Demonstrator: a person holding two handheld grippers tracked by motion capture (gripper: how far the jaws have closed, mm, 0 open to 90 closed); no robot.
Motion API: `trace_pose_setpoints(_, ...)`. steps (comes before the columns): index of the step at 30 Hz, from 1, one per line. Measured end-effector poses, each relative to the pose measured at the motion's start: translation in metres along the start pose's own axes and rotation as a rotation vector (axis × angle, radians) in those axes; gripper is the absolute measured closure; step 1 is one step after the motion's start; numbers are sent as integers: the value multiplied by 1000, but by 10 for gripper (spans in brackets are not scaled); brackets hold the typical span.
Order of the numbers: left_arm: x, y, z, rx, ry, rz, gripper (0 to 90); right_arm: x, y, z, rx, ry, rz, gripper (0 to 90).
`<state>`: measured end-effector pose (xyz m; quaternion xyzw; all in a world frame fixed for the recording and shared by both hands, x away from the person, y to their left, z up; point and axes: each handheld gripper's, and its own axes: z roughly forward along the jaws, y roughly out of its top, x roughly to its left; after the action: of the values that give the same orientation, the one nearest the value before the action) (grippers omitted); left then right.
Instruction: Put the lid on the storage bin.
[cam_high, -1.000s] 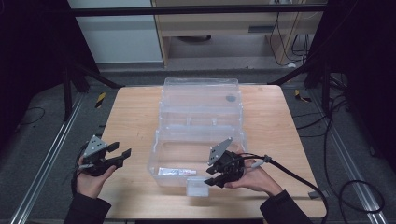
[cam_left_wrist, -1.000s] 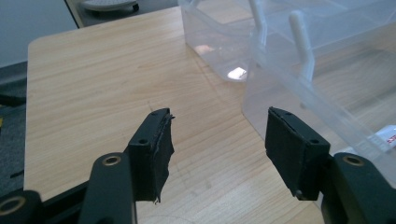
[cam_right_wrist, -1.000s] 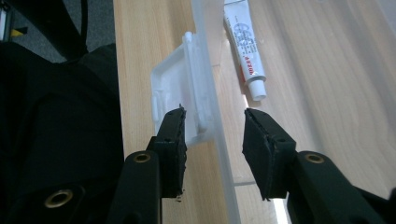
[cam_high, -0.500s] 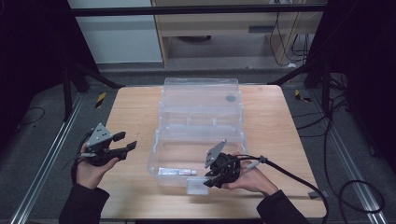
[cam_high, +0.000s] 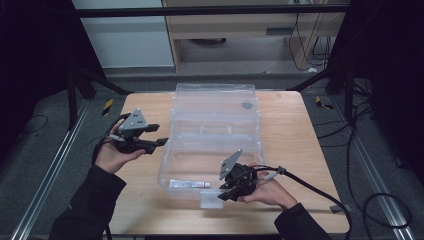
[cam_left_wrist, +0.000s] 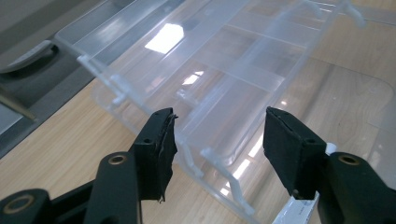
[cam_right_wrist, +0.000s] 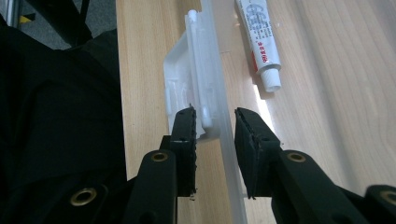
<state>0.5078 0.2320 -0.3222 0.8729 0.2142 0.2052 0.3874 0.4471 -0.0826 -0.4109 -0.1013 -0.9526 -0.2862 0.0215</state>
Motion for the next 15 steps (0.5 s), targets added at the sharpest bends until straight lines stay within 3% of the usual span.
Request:
trace_pose_setpoints(8,6,37,23,37,-56,113,461,0,0,0,-4,0,-4,694)
trace_pose_setpoints(15,13,59,42,73,-88,202,483,1,0,0,-4,-3,-7,694)
